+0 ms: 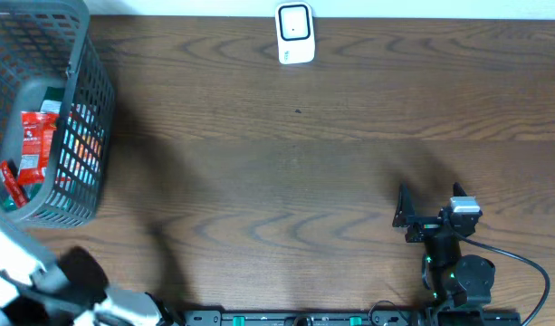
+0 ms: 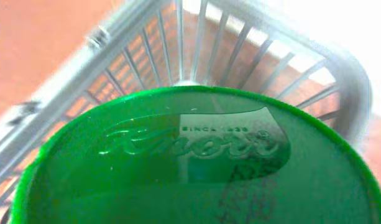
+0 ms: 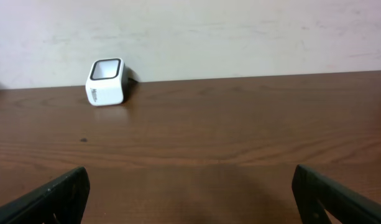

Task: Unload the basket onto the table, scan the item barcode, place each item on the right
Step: 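Lift the jar out with the left gripper and set it on the table center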

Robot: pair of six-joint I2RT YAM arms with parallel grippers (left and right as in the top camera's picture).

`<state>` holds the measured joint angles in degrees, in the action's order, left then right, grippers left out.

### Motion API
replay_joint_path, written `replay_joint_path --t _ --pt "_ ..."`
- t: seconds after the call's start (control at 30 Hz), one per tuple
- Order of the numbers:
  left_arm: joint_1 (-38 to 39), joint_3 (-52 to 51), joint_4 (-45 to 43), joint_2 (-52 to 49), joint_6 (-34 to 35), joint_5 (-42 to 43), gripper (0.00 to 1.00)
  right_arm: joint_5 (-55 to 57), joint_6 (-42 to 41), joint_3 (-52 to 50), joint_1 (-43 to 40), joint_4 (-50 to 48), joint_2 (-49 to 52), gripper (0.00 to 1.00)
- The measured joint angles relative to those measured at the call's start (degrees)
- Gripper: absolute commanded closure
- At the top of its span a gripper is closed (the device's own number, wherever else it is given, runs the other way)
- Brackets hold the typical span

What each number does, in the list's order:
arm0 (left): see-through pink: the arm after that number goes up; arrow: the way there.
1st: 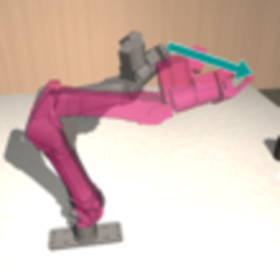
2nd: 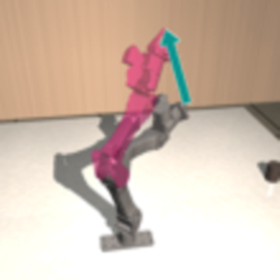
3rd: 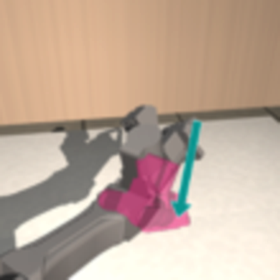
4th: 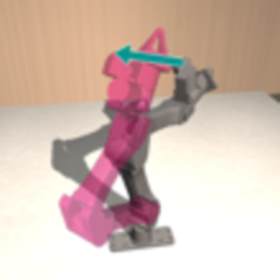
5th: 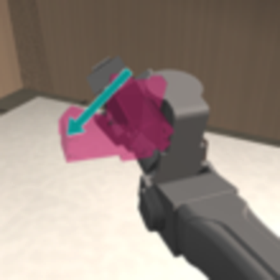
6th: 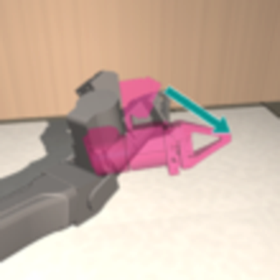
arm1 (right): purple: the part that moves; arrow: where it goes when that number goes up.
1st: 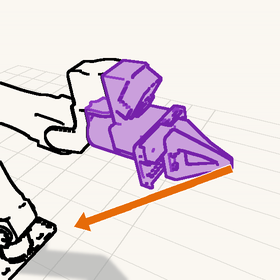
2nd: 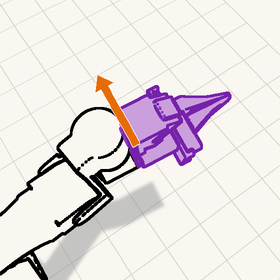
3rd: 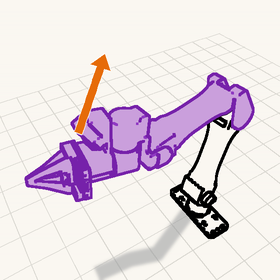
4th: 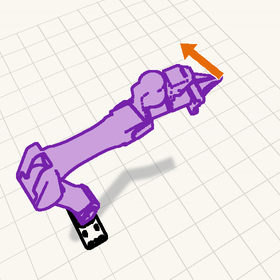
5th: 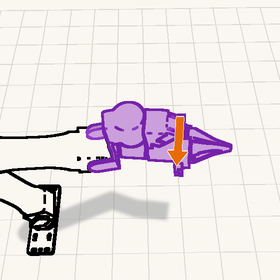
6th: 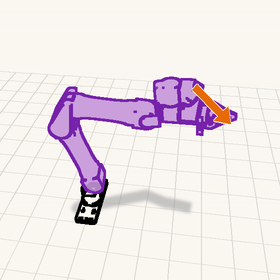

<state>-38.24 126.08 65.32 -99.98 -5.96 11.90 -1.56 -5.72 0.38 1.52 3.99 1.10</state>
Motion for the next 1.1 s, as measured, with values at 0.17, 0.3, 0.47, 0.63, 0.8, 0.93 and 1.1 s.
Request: replay_joint_path --t 0.17,0.3,0.47,0.63,0.8,0.93,1.1 --pt "5.9 0.6 5.0 11.2 7.7 1.0 0.40 0.0 0.0 0.0 0.0 0.0 0.0 0.01" --pt "18.1 0.8 13.7 13.7 10.5 1.7 0.40 0.0 0.0 0.0 0.0 0.0 0.0 0.01" --pt "36.9 -4.6 15.8 13.2 12.3 1.5 0.40 0.0 0.0 0.0 0.0 0.0 0.0 0.01" --pt "52.4 -17.4 7.8 11.6 16.4 0.0 0.40 0.0 0.0 0.0 0.0 0.0 0.0 0.01" --pt "63.3 -33.2 -7.1 9.5 21.8 -0.8 0.40 0.0 0.0 0.0 0.0 0.0 0.0 0.01" --pt "70.3 -42.8 -15.7 5.0 25.7 -1.5 0.40 0.0 0.0 0.0 0.0 0.0 0.0 0.01" --pt "75.4 -46.8 -21.2 -5.1 29.5 -6.6 0.40 0.0 0.0 0.0 0.0 0.0 0.0 0.01"
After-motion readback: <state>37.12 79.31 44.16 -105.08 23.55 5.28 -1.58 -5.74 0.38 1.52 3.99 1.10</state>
